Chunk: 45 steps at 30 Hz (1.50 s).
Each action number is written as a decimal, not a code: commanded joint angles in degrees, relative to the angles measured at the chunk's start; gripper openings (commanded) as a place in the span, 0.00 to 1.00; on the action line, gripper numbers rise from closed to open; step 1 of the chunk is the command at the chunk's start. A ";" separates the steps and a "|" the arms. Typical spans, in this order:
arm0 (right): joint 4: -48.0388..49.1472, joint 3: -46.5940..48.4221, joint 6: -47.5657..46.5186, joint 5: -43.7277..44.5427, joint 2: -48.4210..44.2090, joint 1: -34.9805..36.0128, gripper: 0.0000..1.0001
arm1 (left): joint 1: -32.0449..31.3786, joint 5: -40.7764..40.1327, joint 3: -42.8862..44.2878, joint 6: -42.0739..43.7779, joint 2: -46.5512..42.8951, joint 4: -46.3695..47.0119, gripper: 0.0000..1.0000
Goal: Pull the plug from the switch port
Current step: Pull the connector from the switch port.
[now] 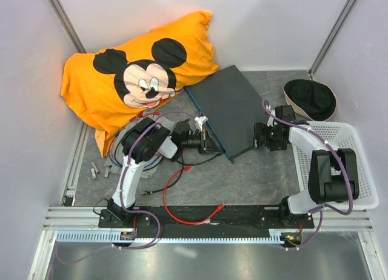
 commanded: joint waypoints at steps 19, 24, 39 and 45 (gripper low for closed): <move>4.29 3.54 2.09 1.51 6.61 -0.20 0.98 | 4.27 5.15 -7.22 0.22 -4.53 3.30 0.02; 3.94 6.18 2.44 1.16 8.55 -0.20 0.98 | 2.07 0.38 -6.81 0.40 -4.97 2.43 0.02; 4.47 6.89 2.61 0.98 9.26 -0.20 0.98 | 8.92 14.79 7.66 41.74 -8.04 -51.51 0.02; 4.56 7.15 2.79 0.72 9.95 -0.20 0.98 | 5.41 13.57 -5.15 9.81 -3.05 -4.62 0.02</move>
